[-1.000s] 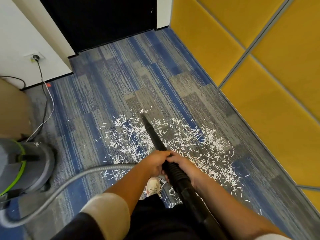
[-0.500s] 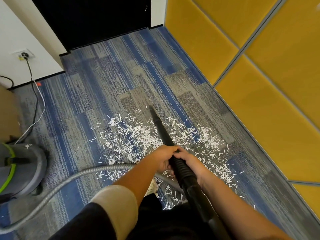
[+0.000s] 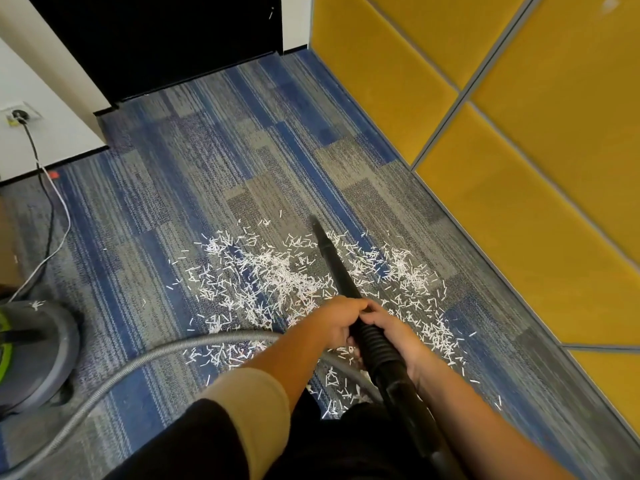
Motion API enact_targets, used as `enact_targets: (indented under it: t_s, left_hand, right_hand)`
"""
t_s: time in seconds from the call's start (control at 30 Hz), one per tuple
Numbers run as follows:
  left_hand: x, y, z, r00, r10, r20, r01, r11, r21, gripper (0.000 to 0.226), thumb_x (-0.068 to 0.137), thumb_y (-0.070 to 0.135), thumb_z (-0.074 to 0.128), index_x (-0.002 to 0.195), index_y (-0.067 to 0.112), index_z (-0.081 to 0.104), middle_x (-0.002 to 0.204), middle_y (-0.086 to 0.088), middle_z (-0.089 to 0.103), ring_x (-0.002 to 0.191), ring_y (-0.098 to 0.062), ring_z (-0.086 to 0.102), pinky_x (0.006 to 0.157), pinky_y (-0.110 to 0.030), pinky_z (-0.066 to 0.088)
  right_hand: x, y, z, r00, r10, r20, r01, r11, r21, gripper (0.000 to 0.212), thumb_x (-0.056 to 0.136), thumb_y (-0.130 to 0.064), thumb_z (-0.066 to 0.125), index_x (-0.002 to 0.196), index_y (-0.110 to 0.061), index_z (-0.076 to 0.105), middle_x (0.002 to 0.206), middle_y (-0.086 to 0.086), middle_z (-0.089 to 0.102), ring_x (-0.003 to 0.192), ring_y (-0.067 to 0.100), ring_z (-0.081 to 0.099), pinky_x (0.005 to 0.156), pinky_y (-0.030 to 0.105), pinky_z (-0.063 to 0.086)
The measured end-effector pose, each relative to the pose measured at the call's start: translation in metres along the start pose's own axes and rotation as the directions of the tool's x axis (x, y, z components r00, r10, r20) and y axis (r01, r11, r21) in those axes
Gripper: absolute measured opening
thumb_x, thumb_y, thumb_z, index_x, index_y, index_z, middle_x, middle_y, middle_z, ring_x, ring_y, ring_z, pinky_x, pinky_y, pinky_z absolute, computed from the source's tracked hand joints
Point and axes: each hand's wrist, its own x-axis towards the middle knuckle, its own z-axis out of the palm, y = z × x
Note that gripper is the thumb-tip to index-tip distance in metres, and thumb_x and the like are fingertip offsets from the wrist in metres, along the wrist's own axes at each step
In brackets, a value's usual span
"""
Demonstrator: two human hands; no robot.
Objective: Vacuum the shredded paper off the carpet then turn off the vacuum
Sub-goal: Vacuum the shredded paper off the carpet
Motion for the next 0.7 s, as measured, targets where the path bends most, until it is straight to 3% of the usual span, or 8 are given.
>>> enact_targets:
  t_s: [0.2,0.3,0.43,0.57,0.7]
  left_hand:
    - [0.001,-0.001,-0.015,0.999,-0.019,-0.029,0.019,1.0,0.008,0.02,0.099,0.021,0.046,0.084,0.016,0.058,0.089,-0.012,0.063,0.075,-0.024,0.061,0.063,-0.032,0.047]
    - [0.002,-0.003,-0.032,0.998,-0.001,-0.059,-0.003,0.998,-0.058,0.02,0.098,0.019,0.047,0.084,0.015,0.06,0.093,-0.014,0.063,0.083,-0.028,0.06,0.068,-0.037,0.044]
    - [0.0,-0.007,-0.053,0.996,0.007,-0.093,-0.021,0.988,-0.153,0.017,0.099,0.017,0.046,0.091,0.011,0.059,0.1,-0.015,0.063,0.085,-0.026,0.061,0.07,-0.032,0.049]
    - [0.003,-0.011,-0.06,0.994,0.005,-0.107,-0.023,0.985,-0.169,0.016,0.098,0.016,0.047,0.09,0.01,0.06,0.11,-0.019,0.063,0.096,-0.031,0.062,0.082,-0.038,0.051]
    - [0.01,-0.008,-0.05,0.993,0.011,-0.119,-0.025,0.992,-0.12,0.02,0.098,0.019,0.049,0.111,0.005,0.055,0.11,-0.019,0.063,0.087,-0.027,0.061,0.071,-0.033,0.046]
  right_hand:
    - [0.007,0.0,0.012,0.998,0.048,0.034,-0.048,0.999,-0.014,0.028,0.093,-0.007,0.046,0.119,-0.019,0.046,0.076,0.02,0.054,0.043,0.023,0.058,0.036,0.027,0.049]
    - [0.014,0.0,0.026,0.997,0.059,0.058,-0.055,0.996,-0.071,0.035,0.093,-0.007,0.047,0.126,-0.017,0.043,0.08,0.021,0.054,0.043,0.022,0.059,0.036,0.026,0.049]
    - [0.022,0.002,0.043,0.992,0.089,0.093,-0.079,0.991,-0.107,0.034,0.093,-0.005,0.046,0.126,-0.016,0.042,0.079,0.022,0.052,0.041,0.022,0.056,0.035,0.027,0.049]
    - [0.026,0.005,0.047,0.989,0.114,0.095,-0.103,0.988,-0.117,0.033,0.093,-0.007,0.048,0.124,-0.015,0.042,0.08,0.022,0.051,0.041,0.024,0.055,0.035,0.028,0.049]
    - [0.025,0.002,0.039,0.992,0.124,0.015,-0.123,0.989,-0.083,0.034,0.092,-0.01,0.049,0.124,-0.012,0.04,0.073,0.021,0.053,0.039,0.023,0.056,0.035,0.026,0.048]
